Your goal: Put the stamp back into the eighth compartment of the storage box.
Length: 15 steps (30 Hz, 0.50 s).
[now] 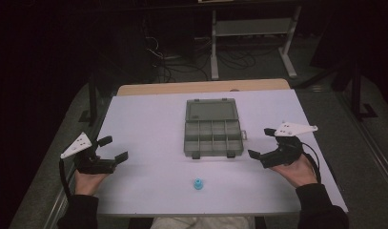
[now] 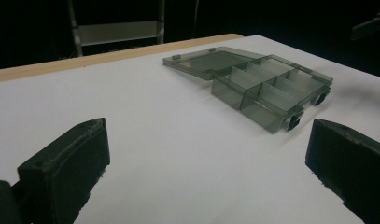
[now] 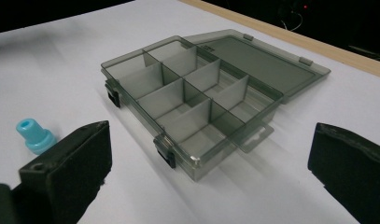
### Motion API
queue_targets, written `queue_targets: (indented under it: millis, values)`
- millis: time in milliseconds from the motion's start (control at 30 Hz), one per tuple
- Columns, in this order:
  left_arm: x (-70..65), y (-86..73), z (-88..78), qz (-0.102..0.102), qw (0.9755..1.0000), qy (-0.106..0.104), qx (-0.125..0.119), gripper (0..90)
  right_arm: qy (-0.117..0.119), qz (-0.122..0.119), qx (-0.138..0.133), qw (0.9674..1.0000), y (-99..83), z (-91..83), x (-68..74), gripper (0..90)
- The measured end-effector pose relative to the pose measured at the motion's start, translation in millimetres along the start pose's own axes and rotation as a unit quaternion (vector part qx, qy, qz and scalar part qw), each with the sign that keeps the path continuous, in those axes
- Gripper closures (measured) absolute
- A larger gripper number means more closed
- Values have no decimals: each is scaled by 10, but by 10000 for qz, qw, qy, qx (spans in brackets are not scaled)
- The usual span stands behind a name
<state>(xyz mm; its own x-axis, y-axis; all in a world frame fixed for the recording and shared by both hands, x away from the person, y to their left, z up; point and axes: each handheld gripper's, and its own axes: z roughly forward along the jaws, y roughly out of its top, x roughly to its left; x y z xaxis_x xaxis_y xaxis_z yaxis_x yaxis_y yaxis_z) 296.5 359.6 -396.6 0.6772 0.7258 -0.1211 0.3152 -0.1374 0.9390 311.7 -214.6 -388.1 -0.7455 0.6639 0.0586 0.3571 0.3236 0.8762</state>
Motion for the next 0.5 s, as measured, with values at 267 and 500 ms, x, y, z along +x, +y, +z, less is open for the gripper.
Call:
queue_targets:
  millis: [267,500]
  values:
    - [4,2,-9,35,10000,29,-21,0,166,-134,79,9997,153,55,74,0]
    - [6,1,-7,42,10000,30,-14,0,287,-320,217,9988,245,114,153,0]
